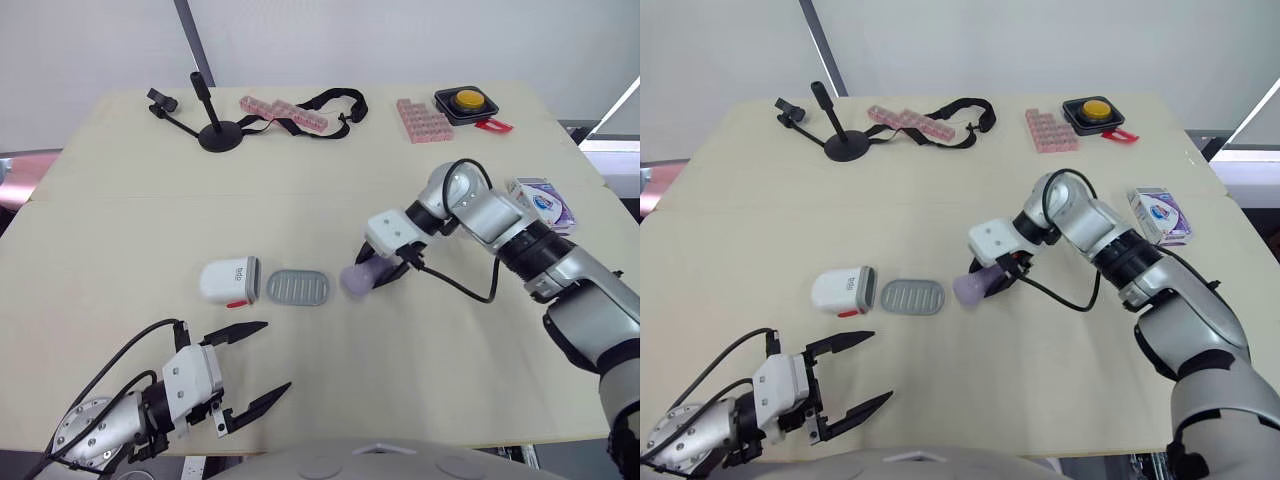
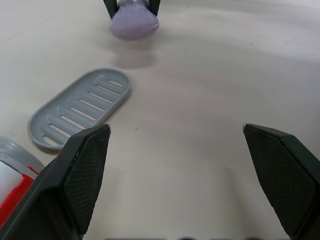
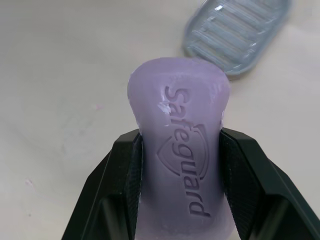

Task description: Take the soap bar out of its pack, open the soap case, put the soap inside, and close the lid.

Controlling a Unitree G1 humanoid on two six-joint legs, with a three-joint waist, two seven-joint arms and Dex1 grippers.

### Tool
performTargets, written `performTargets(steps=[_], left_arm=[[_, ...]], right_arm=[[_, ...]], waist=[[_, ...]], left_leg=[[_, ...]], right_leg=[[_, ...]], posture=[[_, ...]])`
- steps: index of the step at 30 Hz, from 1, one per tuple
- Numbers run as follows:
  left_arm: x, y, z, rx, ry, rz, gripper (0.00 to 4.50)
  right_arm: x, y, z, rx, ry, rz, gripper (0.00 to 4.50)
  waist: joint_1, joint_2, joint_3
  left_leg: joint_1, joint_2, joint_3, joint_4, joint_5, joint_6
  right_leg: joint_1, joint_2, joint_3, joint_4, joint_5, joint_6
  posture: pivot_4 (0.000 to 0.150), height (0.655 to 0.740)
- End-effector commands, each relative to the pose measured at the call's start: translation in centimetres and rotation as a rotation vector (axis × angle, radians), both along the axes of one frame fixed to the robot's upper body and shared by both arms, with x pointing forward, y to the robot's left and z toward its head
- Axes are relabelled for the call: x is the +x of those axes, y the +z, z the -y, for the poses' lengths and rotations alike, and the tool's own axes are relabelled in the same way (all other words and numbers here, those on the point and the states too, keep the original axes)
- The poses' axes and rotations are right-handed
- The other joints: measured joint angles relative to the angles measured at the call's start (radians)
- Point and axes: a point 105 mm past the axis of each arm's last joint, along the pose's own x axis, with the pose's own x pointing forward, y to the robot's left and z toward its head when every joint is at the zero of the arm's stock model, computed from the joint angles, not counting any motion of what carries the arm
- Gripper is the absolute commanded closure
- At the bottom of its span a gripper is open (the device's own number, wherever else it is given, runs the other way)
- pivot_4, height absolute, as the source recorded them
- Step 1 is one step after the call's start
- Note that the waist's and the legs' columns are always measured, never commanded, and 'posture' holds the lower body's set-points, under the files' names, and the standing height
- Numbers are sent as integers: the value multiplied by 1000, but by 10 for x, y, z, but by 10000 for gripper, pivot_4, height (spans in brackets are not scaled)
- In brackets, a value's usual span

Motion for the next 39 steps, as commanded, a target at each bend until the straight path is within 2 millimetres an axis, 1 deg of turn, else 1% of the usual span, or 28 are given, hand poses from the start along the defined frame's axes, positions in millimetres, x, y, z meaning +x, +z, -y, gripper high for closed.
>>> performTargets(steps=[1, 3, 5, 8, 13, 17, 20, 24, 28, 32, 39], left_arm=[[3, 10, -2, -14, 0, 28, 0], [8, 10, -7, -23, 31, 23, 0], [9, 8, -12, -26, 46, 15, 0], [9, 3, -17, -24, 68, 7, 0], [9, -2, -24, -35, 120, 6, 0], [6, -7, -29, -43, 146, -5, 0], [5, -10, -31, -52, 150, -8, 0], [8, -11, -30, -69, 153, -1, 0], [9, -12, -32, -72, 158, 2, 0], [8, -13, -36, -71, 167, 2, 0], [7, -12, -34, -102, 161, -4, 0]], right_arm=[[-4, 23, -10, 70, -104, -20, 27227], [-14, 30, -24, 93, -182, -84, 27227], [-25, 34, -41, 116, -202, -113, 27227], [-36, 32, -63, 129, -228, -147, 27227], [-37, 22, -83, 109, -316, -147, 27227], [-33, 12, -91, 90, -377, -136, 27227], [-32, 4, -94, 78, -403, -132, 27227], [-30, 0, -100, 74, -416, -111, 27227], [-32, -1, -107, 81, -408, -100, 27227], [-32, -7, -107, 64, -404, -87, 27227], [-30, -10, -106, 44, -408, -79, 27227]], waist=[[1, 0, 0], [2, 0, 0], [0, 0, 0], [1, 0, 0], [8, 0, 0], [5, 0, 0], [2, 0, 0], [2, 0, 0], [0, 0, 0], [1, 0, 0], [0, 0, 0]], left_leg=[[0, 0, 0, 0, 0, 0], [0, 0, 0, 0, 0, 0], [2, 0, 0, -1, 1, -1], [4, 1, 1, -3, 1, -3], [5, 0, 1, -5, 2, -4], [5, 0, 1, -6, 3, -5], [10, 0, 1, -10, 3, -6], [14, 0, 2, -15, 4, -8], [15, 0, 2, -16, 4, -8], [15, 0, 2, -16, 4, -8], [16, 0, 2, -16, 4, -8]], right_leg=[[0, 0, 0, 0, 0, 0], [0, 1, 0, 0, 0, 0], [1, 2, 1, 0, 0, 0], [1, 2, 2, 0, 0, 0], [2, 1, 1, -1, 0, 0], [2, 1, 1, -2, 0, 0], [4, 1, 2, -3, 0, 0], [8, 1, 1, -5, 0, 0], [8, 1, 1, -5, 0, 0], [8, 1, 1, -5, 0, 0], [9, 1, 1, -6, 0, 0]], posture=[[1500, 7096], [1500, 7096], [1500, 7096], [1500, 7096], [1500, 7096], [1500, 7096], [1500, 7096], [1500, 7096], [1500, 7096], [1500, 7096], [1500, 7096]])
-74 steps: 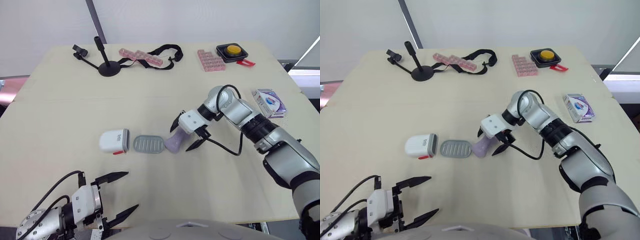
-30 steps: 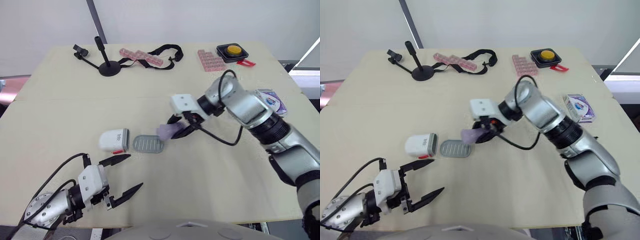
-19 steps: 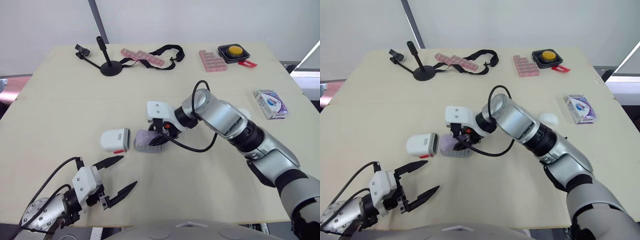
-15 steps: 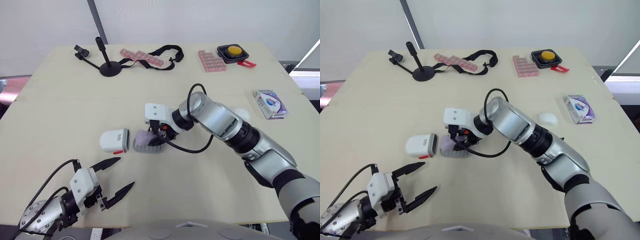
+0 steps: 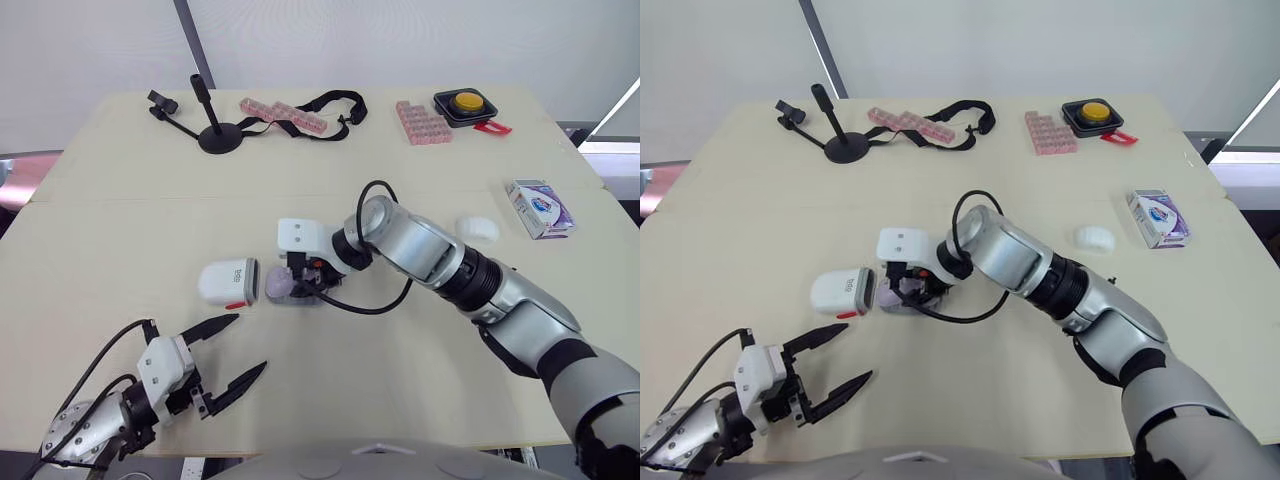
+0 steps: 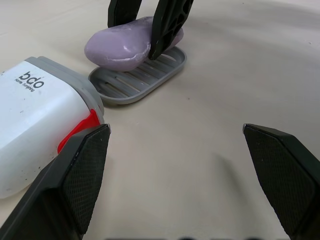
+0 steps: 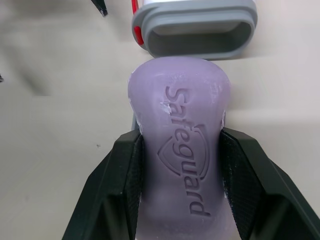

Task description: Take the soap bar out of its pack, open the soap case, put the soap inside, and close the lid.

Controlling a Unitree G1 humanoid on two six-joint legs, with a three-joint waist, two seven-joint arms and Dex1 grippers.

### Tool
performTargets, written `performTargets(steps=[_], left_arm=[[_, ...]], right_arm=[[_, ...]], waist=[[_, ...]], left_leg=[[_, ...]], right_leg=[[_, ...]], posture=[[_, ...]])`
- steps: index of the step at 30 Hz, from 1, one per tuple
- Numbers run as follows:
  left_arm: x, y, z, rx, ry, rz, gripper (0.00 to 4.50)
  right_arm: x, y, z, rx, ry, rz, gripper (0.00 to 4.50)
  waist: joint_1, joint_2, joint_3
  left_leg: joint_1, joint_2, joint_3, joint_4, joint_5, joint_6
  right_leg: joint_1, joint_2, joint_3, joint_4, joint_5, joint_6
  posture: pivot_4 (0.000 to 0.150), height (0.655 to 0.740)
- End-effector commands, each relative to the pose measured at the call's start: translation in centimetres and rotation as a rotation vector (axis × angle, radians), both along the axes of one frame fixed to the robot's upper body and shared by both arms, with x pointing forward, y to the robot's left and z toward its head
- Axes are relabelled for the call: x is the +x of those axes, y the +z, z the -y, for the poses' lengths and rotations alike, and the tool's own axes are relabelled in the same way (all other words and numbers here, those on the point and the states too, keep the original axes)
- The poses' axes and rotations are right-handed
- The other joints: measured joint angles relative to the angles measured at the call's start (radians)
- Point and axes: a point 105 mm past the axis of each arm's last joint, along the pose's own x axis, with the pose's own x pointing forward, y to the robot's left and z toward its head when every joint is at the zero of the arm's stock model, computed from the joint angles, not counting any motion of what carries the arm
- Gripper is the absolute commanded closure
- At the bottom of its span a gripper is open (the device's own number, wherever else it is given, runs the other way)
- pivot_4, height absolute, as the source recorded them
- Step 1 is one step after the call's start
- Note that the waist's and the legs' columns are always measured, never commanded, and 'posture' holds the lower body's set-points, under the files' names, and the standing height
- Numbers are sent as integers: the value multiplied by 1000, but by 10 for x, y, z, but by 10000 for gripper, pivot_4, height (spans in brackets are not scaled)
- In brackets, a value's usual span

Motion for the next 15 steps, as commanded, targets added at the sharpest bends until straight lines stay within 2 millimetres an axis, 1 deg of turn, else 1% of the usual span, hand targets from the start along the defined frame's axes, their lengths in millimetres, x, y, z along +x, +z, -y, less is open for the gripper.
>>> performTargets(steps=[1, 9, 15], left_arm=[[0, 8, -2, -22, 7, 33, 0], [2, 11, -5, -25, 52, 63, 0], [0, 9, -10, -23, 107, 53, 0]], right_arm=[[1, 10, -5, 17, 27, 50, 27227], [1, 8, -6, 6, 32, 50, 27227], [2, 6, -5, -7, 37, 52, 27227]], waist=[[0, 0, 0], [0, 0, 0], [-1, 0, 0]], left_leg=[[0, 0, 0, 0, 0, 0], [0, 0, 0, 0, 0, 0], [0, 0, 0, 0, 0, 0]], right_leg=[[0, 0, 0, 0, 0, 0], [0, 0, 0, 0, 0, 0], [0, 0, 0, 0, 0, 0]], posture=[[1500, 7096], [1500, 7096], [1500, 7096]])
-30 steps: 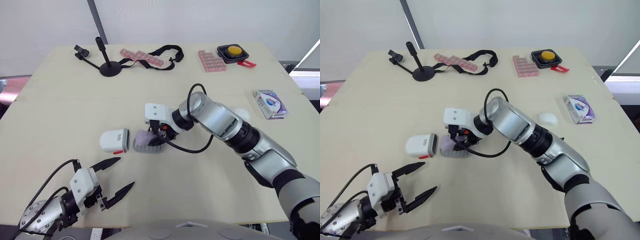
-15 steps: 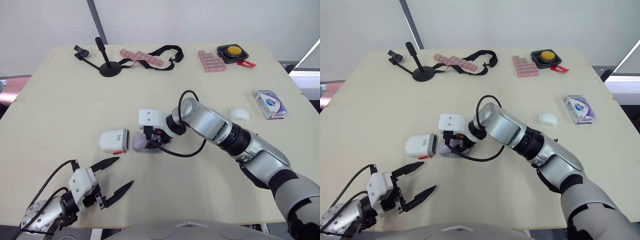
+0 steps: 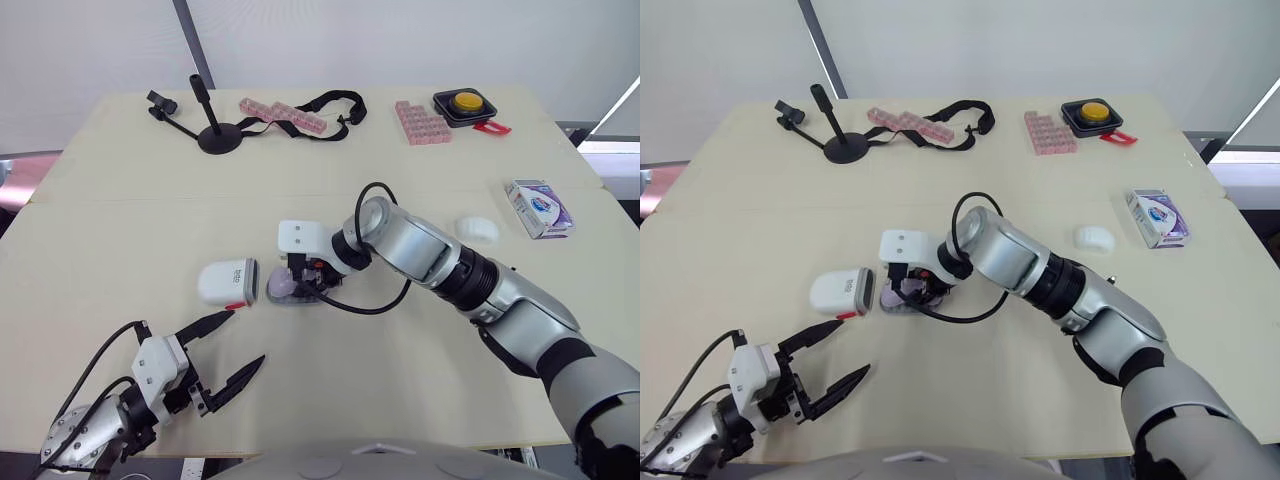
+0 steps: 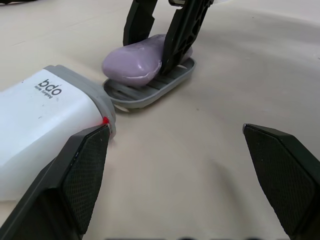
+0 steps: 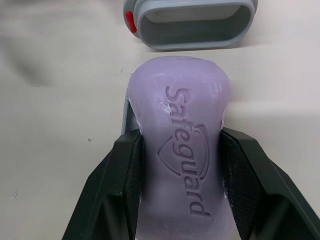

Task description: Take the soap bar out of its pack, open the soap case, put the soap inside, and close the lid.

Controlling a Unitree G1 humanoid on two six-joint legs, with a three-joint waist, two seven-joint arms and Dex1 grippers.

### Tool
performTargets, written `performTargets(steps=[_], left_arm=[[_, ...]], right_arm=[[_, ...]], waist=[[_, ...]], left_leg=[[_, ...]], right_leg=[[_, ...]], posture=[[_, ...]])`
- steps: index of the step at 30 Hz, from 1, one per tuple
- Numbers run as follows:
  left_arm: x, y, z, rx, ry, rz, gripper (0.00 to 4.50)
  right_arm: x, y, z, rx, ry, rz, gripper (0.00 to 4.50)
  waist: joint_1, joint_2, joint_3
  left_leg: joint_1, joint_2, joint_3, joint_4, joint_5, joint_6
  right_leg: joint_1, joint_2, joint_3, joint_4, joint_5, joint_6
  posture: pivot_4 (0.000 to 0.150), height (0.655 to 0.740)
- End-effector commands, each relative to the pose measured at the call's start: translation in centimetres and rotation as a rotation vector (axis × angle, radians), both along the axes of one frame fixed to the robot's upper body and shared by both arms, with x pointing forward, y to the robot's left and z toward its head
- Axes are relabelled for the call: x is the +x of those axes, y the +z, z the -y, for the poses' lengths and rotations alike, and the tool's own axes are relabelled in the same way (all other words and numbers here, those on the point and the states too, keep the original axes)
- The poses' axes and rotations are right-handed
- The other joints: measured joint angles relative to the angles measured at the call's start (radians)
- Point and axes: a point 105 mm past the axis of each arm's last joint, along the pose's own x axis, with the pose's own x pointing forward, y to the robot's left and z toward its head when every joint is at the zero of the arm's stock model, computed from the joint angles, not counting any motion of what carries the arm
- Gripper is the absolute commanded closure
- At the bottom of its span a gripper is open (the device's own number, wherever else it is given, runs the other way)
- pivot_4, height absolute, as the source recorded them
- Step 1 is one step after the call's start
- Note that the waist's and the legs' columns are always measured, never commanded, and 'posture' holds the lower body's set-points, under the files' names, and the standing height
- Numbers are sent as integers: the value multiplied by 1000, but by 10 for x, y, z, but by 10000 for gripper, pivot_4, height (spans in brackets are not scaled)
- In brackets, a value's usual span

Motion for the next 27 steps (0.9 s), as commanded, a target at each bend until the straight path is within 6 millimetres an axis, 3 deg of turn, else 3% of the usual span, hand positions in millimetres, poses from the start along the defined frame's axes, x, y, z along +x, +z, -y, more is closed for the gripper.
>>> performTargets(steps=[1, 16, 22, 24, 27], left_arm=[[0, 8, -5, 17, 40, 42, 0], [5, 12, -1, 24, 63, 50, 0], [6, 16, 5, 17, 40, 56, 0], [7, 16, 5, 18, 39, 56, 0], [8, 17, 5, 21, 38, 54, 0]], right_arm=[[1, 11, -4, 16, 30, 50, 27227], [-12, 20, -6, 21, 127, 67, 27227], [-12, 15, -2, -9, 128, 51, 27227], [-12, 15, -1, -9, 131, 49, 17110], [-12, 17, -2, 2, 133, 49, 8221]], waist=[[1, 0, 0], [0, 0, 0], [0, 0, 0], [0, 0, 0], [0, 0, 0]], left_leg=[[0, 0, 0, 0, 0, 0], [0, 0, 0, 0, 0, 0], [0, 0, 0, 0, 0, 0], [0, 0, 0, 0, 0, 0], [1, 0, 0, 0, 0, 0]], right_leg=[[0, 0, 0, 0, 0, 0], [0, 0, 0, 0, 0, 0], [1, 0, 0, 0, 0, 0], [1, 0, 0, 0, 0, 0], [1, 0, 0, 0, 0, 0]], posture=[[1500, 7096], [1500, 7096], [1500, 7096], [1500, 7096], [1500, 7096]])
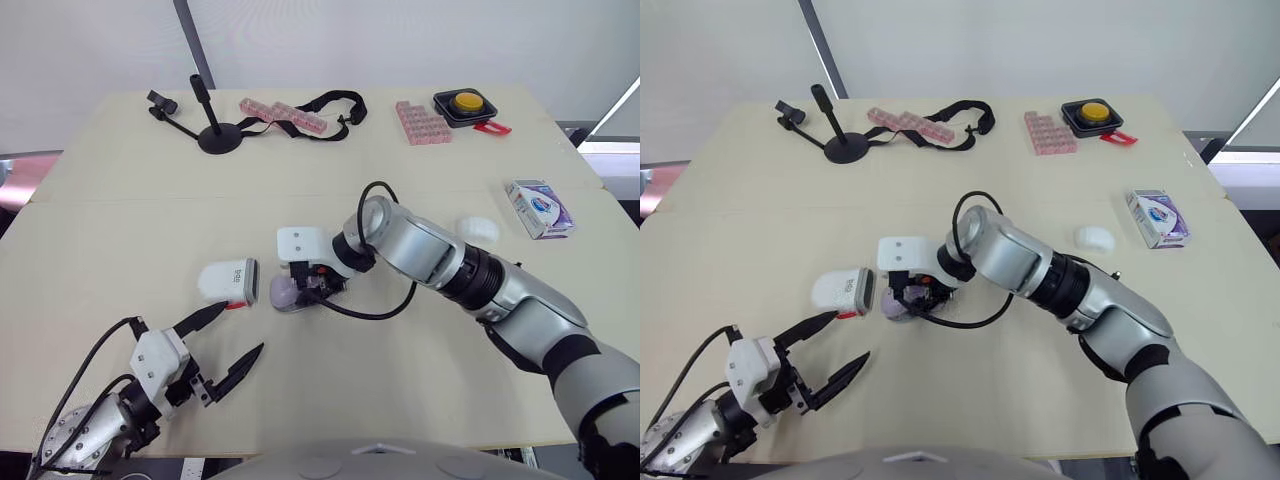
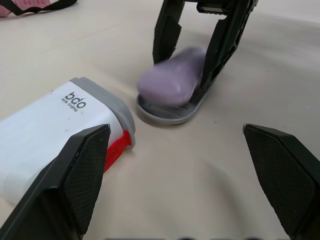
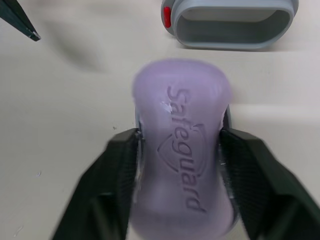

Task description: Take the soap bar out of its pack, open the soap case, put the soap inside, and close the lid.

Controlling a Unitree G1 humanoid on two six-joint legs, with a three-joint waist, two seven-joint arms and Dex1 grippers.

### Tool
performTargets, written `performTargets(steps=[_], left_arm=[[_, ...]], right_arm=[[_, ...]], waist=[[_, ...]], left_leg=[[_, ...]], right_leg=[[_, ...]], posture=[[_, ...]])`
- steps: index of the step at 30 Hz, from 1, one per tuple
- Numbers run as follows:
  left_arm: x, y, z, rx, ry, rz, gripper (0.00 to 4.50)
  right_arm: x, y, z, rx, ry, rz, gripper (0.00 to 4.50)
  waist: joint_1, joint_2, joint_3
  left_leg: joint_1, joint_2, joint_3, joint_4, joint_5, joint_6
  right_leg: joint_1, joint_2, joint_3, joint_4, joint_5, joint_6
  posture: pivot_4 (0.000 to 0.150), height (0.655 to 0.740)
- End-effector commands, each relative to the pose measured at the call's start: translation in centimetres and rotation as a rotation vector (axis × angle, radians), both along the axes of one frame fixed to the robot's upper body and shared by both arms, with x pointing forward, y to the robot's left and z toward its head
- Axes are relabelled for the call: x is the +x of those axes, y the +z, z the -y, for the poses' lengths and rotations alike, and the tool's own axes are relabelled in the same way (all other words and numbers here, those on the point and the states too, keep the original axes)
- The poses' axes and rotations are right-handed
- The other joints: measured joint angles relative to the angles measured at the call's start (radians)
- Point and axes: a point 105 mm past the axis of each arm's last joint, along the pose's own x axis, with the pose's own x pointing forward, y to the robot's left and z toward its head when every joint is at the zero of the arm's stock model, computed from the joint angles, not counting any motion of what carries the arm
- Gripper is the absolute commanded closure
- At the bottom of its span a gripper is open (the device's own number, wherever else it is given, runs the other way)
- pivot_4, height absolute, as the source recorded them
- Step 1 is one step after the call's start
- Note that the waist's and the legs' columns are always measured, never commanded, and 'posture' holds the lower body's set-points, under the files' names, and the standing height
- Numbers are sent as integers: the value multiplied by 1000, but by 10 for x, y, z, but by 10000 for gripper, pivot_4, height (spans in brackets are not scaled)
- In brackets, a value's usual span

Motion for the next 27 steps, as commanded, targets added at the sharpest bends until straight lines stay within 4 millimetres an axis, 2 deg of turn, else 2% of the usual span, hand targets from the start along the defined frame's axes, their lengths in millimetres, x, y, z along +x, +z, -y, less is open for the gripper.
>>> performTargets(steps=[1, 2, 6, 9, 14, 17, 24, 27], left_arm=[[1, 7, 2, 17, -17, 21, 0], [1, 7, 3, 17, -18, 21, 0], [1, 8, 5, 19, -29, 23, 0], [1, 10, 6, 22, -36, 30, 0], [4, 14, -1, 50, -32, 51, 0], [6, 17, -3, 71, -44, 67, 0], [12, 21, -3, 90, -77, 82, 0], [14, 22, -3, 88, -85, 80, 0]], right_arm=[[-2, 14, -5, 34, 39, 45, 4324], [-1, 15, -4, 36, 39, 48, 1057], [3, 22, 0, 62, 35, 60, 453], [12, 35, 14, 127, 11, 64, 453], [16, 44, 45, 285, 5, 12, 453], [15, 40, 67, 367, 46, 45, 453], [-1, 32, 108, 751, 71, 5, 453], [-2, 22, 124, 816, 26, -9, 453]], waist=[[0, 0, 0], [0, 0, 0], [1, 0, 0], [4, 0, 0], [7, -2, -1], [8, -2, -1], [5, -3, -2], [1, -3, -2]], left_leg=[[0, 0, 0, 0, 0, 0], [0, 0, 0, 0, 0, 0], [0, 0, 0, 0, 0, 0], [0, 0, 0, 0, 0, 0], [1, 0, 0, 0, 0, 0], [0, 0, 0, 0, 0, 0], [0, 0, 0, 0, 0, 0], [0, 0, 0, 0, 0, 1]], right_leg=[[0, 0, 0, 0, 0, 0], [0, 0, 0, 0, 0, 0], [0, 0, 0, 0, 0, 0], [0, 0, 0, 0, 0, 0], [2, 0, 0, -1, 0, 0], [3, 0, 0, -2, 0, 0], [3, 0, 0, -3, 0, 0], [3, -1, 0, -4, 0, 0]], posture=[[1500, 7096], [1500, 7096], [1500, 7096], [1500, 7096], [1500, 7096], [1500, 7096], [1500, 7096], [1500, 7096]])
